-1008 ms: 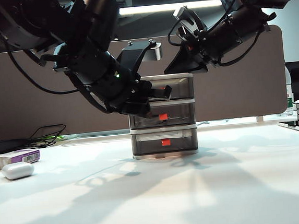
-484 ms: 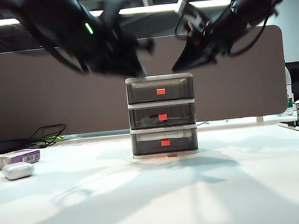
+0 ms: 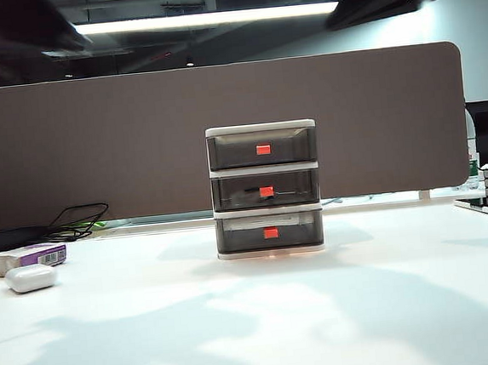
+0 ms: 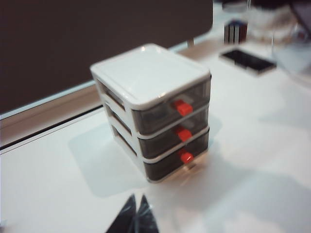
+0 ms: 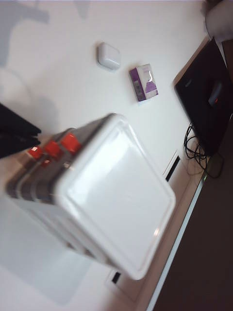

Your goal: Open the second layer of the drawer on the table, pick up the transparent tape on the table and put it in, and finally close the drawer.

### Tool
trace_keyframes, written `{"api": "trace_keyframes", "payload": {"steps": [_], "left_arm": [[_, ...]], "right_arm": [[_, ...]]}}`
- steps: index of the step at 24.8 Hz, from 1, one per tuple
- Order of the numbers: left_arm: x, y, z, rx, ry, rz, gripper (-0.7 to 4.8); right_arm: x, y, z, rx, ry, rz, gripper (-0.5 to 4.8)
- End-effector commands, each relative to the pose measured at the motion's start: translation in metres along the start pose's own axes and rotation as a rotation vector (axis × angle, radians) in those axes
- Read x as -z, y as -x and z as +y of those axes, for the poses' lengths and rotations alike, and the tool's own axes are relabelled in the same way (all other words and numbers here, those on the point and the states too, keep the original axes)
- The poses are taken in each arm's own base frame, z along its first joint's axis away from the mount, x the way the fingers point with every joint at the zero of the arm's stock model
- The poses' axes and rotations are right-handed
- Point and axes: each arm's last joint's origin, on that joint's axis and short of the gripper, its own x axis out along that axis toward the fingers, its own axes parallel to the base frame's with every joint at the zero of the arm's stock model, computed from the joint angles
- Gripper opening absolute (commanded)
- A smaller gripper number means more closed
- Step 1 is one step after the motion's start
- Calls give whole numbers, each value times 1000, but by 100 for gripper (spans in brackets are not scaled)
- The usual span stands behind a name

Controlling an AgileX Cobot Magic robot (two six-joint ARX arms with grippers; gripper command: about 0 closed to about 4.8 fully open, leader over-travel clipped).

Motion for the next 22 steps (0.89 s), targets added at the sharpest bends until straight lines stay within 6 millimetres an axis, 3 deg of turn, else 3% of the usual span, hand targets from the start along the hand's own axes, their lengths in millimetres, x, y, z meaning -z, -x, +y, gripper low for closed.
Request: {"api": "trace_keyframes", "payload": {"steps": [1,5,11,15,22], "left_arm": [[18,19,2,-3,68,-37,-6],[48,37,2,-43,101,-82,-6],[71,42,1,-44,143,-109,-6],[80,41,0,-42,165,-106,-6],[88,40,-2,-35,164,-92,-6]], "right_arm": [[20,21,15,50,-18,-44,-5],[71,45,35,121,-83,-84,-5],[127,56,49,171,-190,-127,-5],[154,58,55,172,-230,-126,-5],[183,60,60,198,-229,-143,-5]]}}
